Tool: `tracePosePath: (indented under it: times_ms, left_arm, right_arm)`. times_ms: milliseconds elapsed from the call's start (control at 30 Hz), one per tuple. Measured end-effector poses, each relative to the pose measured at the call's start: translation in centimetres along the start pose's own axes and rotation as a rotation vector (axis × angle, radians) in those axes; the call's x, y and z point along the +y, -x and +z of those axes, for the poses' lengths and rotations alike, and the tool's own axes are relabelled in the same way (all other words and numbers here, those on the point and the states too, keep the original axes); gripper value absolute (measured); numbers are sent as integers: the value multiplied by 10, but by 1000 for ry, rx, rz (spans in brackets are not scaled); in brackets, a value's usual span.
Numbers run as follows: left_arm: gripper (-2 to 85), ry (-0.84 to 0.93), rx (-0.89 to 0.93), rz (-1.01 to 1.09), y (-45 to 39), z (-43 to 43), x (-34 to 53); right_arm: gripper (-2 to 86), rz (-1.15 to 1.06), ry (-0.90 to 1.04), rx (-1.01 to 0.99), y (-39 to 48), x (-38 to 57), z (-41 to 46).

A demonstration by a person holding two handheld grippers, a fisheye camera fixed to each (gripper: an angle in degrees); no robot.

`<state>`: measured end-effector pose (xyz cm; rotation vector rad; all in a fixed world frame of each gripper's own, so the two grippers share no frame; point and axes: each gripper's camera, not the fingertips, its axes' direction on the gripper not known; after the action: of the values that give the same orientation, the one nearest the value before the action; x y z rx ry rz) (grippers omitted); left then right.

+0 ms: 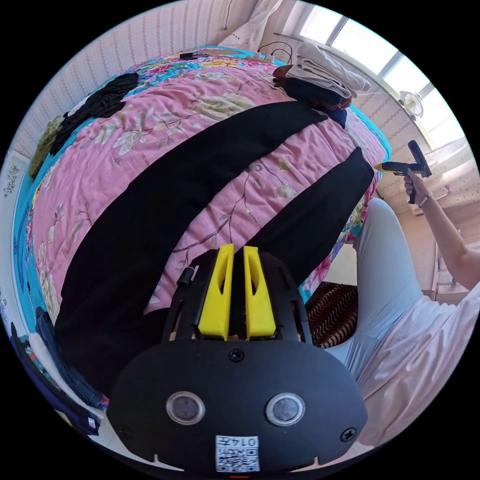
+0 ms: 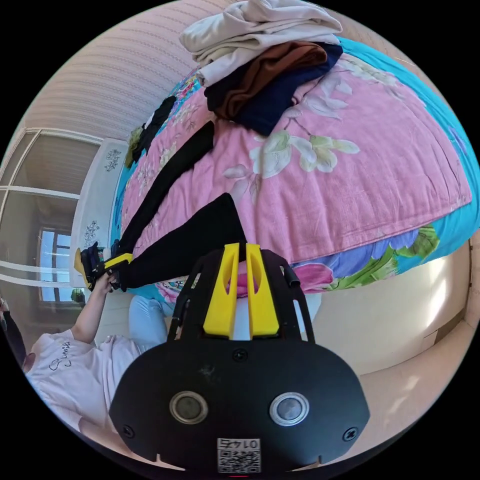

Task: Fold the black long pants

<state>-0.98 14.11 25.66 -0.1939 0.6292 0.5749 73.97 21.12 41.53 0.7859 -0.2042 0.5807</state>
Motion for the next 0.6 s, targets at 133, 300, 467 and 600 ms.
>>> tracePosePath:
  times_ms: [133,300,467,600]
  left_arm:
    - [43,36,-46,30,-4,-6,2]
    - [27,83,-37,9,9,-13,5]
    - [-7,41,-142,55,11,-58,7]
    - [-8,66,-116,-24,38,-63,13]
  right_arm:
    - [37,-63,-122,16,21,-15,-7]
    - [35,-129,44,31,45,-55,40]
    - [10,-118,-63,49,49,-67,25]
    - [9,-70,20,71,39,-77,54]
